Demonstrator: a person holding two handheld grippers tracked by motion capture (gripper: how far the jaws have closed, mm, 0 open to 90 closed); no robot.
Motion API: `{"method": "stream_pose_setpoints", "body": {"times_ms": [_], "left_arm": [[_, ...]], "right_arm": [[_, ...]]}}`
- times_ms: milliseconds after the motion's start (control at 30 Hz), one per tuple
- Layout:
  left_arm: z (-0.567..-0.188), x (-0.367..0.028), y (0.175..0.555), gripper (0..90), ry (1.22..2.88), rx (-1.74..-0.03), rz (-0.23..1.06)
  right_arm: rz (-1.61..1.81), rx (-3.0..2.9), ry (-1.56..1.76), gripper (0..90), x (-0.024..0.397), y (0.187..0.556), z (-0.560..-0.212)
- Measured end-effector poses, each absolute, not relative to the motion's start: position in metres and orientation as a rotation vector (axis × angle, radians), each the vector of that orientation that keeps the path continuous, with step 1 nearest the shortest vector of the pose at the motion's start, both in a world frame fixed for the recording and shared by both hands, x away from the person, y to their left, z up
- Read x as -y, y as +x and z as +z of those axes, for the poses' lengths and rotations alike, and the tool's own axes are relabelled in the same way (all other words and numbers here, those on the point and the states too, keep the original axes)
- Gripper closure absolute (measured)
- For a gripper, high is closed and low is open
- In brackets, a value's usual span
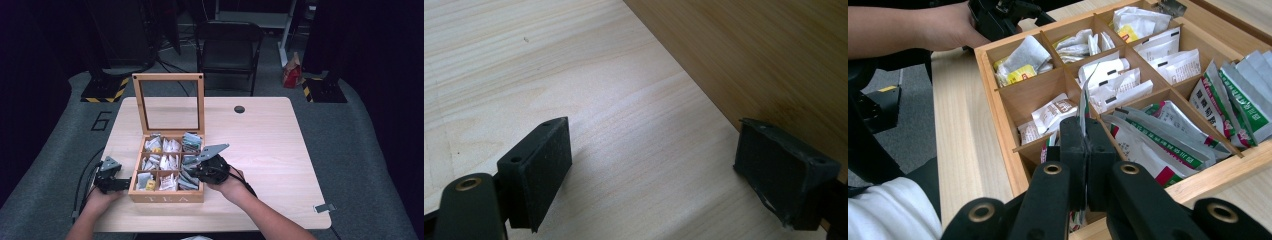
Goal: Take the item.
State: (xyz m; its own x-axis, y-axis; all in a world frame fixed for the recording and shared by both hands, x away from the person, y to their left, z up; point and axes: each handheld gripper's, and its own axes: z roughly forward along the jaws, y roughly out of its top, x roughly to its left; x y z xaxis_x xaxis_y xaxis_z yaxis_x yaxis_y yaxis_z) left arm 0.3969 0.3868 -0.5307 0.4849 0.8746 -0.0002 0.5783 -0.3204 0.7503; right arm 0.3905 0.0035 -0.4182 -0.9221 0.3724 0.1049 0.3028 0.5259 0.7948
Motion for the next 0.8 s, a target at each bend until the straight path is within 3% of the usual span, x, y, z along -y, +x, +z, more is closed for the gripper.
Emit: {"method": "stream_pose_setpoints", "body": {"times_ms": [800], "left_arm": [[-0.531, -0.387, 0.397, 14.8, 2.026, -1.198, 0.535]], "right_arm": [[1.419, -2.665, 0.578, 89.2, 0.009, 0.394, -0.387]]}}
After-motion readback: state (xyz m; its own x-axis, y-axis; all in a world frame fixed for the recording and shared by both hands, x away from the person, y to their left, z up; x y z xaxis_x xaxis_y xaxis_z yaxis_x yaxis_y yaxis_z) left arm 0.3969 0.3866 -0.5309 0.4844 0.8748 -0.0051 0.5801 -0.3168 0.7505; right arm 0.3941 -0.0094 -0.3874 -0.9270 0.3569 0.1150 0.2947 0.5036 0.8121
